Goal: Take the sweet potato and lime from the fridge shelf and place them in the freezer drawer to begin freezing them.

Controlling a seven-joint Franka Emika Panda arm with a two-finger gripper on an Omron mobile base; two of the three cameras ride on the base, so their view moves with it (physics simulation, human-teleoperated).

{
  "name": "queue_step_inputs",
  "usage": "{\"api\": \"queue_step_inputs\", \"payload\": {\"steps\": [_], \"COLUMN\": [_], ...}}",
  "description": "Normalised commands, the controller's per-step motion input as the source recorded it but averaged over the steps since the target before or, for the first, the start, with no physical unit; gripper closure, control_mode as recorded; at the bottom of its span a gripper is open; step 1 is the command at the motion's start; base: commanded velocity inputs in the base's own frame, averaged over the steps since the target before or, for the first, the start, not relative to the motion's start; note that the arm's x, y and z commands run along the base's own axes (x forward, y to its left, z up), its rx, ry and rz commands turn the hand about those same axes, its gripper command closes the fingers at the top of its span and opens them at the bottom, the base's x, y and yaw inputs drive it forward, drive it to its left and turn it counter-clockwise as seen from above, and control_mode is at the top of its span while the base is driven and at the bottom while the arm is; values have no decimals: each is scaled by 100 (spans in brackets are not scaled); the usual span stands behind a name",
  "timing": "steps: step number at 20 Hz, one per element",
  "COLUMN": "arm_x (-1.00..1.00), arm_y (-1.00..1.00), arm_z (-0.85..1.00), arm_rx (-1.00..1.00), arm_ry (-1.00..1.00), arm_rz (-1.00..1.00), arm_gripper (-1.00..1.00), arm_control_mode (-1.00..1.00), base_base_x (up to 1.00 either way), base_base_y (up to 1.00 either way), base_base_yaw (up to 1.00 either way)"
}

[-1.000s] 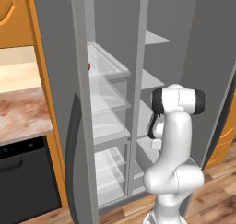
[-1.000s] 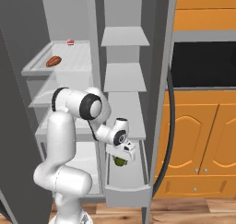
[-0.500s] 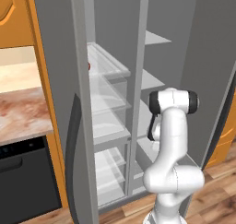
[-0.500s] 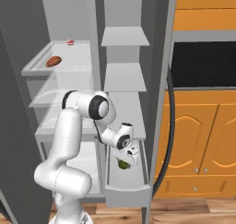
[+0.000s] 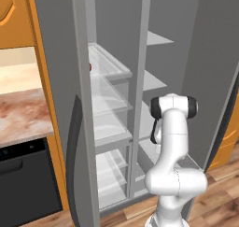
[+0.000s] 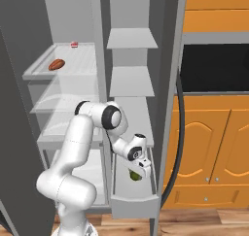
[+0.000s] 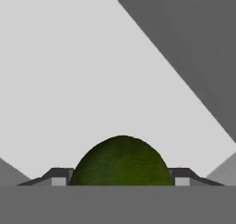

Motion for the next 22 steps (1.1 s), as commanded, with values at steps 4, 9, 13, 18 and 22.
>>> {"api": "queue_step_inputs", "payload": {"steps": [4, 9, 13, 18, 22], "arm_x": [38, 22, 13, 19, 11], "arm_y": [-14, -8, -6, -1, 0], "arm_z": [-39, -43, -49, -42, -7], "arm_rx": [0, 0, 0, 0, -1], "arm_ry": [0, 1, 4, 2, 0], "arm_rz": [-8, -5, -2, 0, 0], "arm_gripper": [100, 100, 100, -100, -100], "arm_control_mode": [-100, -100, -100, -100, -100], "base_base_x": [0, 0, 0, 0, 0], "base_base_y": [0, 0, 0, 0, 0], "base_base_yaw": [0, 0, 0, 0, 0]}}
